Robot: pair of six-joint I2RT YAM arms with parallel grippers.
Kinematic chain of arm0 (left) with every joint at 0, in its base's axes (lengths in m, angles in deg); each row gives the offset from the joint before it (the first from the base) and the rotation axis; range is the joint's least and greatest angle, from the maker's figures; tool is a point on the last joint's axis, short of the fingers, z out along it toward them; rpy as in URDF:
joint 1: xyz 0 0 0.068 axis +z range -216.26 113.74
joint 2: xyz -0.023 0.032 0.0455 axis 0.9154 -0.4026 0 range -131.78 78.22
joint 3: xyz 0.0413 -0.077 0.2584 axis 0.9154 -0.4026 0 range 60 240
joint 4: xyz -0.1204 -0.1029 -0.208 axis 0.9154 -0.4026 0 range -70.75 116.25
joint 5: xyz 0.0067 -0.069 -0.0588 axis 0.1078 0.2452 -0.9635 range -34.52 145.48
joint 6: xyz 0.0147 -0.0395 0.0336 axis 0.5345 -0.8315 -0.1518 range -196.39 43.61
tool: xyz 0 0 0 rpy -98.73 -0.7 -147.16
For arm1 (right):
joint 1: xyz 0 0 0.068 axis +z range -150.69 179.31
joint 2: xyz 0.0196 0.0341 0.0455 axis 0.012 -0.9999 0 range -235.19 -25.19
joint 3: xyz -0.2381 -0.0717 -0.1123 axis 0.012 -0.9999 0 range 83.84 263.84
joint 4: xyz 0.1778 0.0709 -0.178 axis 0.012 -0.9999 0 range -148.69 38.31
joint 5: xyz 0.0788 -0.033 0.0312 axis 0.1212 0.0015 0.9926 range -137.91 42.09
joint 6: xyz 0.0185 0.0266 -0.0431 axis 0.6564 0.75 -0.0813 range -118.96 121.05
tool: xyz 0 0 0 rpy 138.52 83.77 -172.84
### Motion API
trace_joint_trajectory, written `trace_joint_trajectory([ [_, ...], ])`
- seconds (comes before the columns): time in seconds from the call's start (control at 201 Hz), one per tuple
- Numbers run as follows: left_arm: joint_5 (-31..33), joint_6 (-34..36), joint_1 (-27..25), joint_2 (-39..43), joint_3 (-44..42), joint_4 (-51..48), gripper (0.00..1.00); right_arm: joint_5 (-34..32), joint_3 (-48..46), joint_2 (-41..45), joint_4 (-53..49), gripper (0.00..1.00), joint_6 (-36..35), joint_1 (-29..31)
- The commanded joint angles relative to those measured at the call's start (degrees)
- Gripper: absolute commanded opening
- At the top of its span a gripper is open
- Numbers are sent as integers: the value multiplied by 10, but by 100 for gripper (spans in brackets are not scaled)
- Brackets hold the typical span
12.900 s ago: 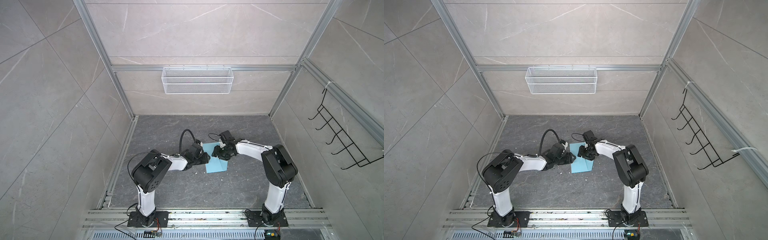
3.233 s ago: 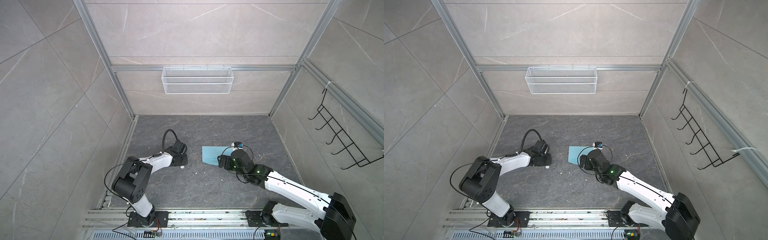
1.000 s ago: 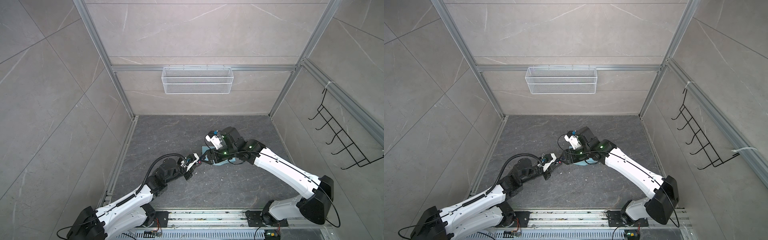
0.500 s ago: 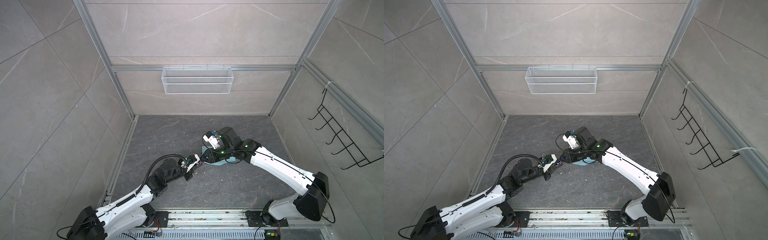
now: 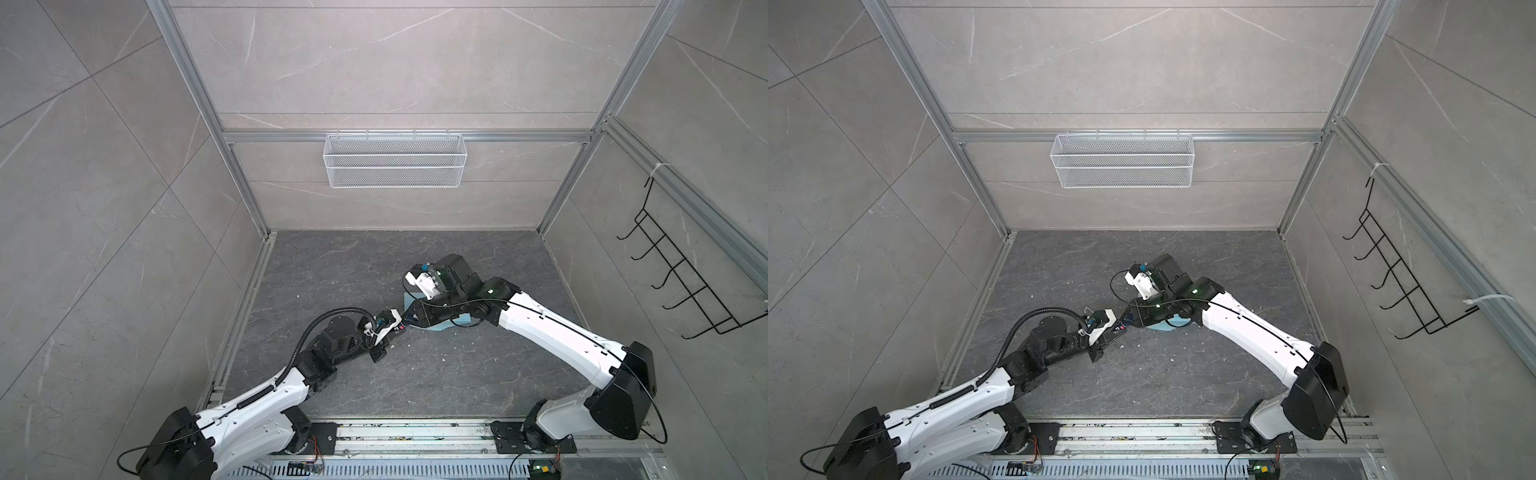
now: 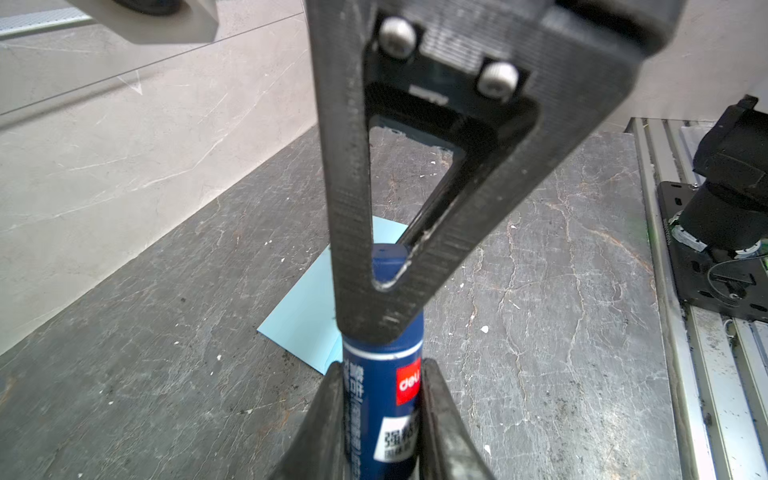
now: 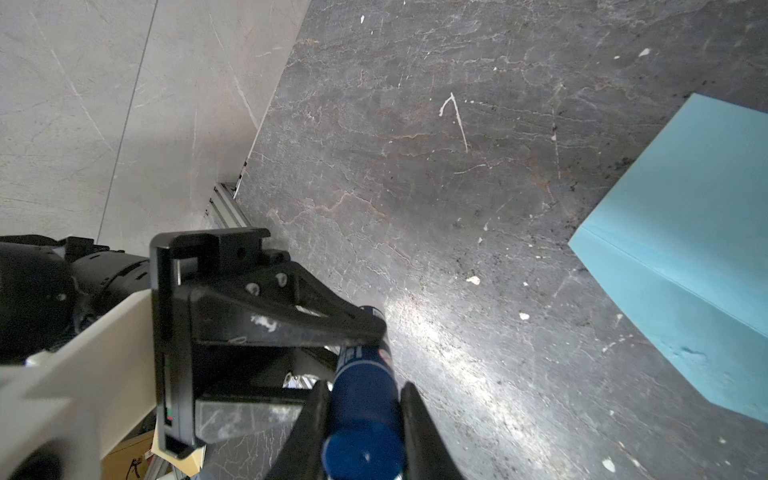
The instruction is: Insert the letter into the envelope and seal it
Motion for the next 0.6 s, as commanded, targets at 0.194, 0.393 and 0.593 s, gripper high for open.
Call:
trace_joint_trajectory([
  [0.194, -34, -27, -1, -26, -15, 11, 0, -28, 35, 49, -50, 16, -67, -12],
  [0.393, -39, -31, 5, -42, -16, 0, 0, -25, 35, 67, -64, 16, -77, -31],
  [0.593, -45, -31, 9, -55, -17, -4, 0, -11, 32, 79, -66, 16, -83, -49],
])
